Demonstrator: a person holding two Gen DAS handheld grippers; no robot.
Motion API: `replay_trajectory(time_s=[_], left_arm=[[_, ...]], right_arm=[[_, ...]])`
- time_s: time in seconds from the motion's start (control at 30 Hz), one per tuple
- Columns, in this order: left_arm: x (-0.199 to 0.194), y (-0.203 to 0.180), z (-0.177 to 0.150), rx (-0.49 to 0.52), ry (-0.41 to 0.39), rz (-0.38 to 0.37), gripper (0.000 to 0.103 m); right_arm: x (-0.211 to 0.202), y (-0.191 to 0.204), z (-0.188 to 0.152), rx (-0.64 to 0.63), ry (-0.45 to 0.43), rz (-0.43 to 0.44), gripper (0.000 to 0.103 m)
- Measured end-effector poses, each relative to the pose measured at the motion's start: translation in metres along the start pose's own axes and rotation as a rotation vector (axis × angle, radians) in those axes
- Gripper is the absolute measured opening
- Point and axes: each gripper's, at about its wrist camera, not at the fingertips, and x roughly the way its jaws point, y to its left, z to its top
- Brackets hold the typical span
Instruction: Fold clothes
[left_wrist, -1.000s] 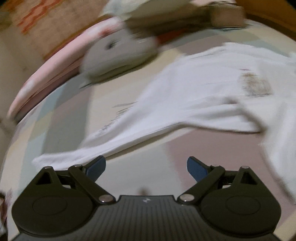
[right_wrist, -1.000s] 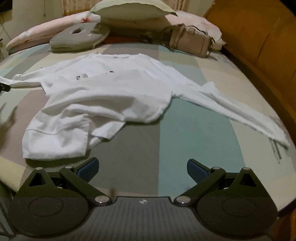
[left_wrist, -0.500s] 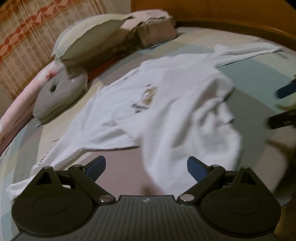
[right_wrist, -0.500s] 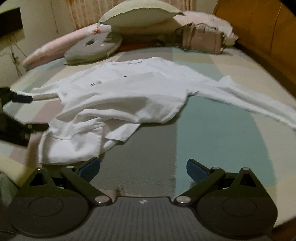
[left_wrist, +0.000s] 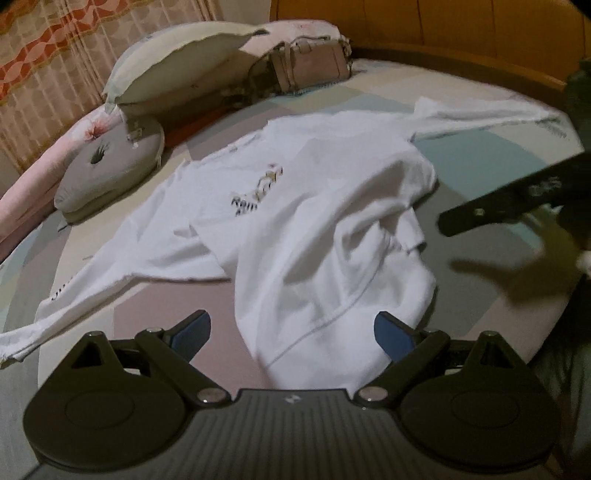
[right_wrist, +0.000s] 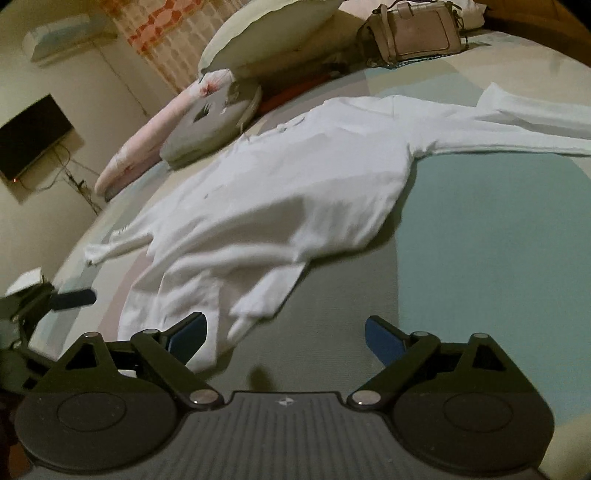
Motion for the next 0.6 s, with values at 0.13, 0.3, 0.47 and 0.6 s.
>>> replay_trajectory(time_s=[0.13,0.3,0.47,0.6], left_arm=[[-0.007,0.004,0.011,-0.021,-0.044,-0.101,0.096],[-0.002,0.013,0.025,-0.073,-0.062,-0.212,0.096],[0.011,0.019,0.031,-0.097,-0.054,-0.228,0.096],[0.023,0.023,0.029,-0.125,-0.044,-0.264,0.096]], right_arm=[[0.004,0.001,0.016,-0.034,0.007,0.065,0.087],[0.028,0.012,0.04,-0.158,0.034,0.107,0.075],[0.064,0.02,0.071,-0.269,0.049,0.11,0.072],[0.094,0.016,0.1,-0.257,0.046,0.118,0.071]])
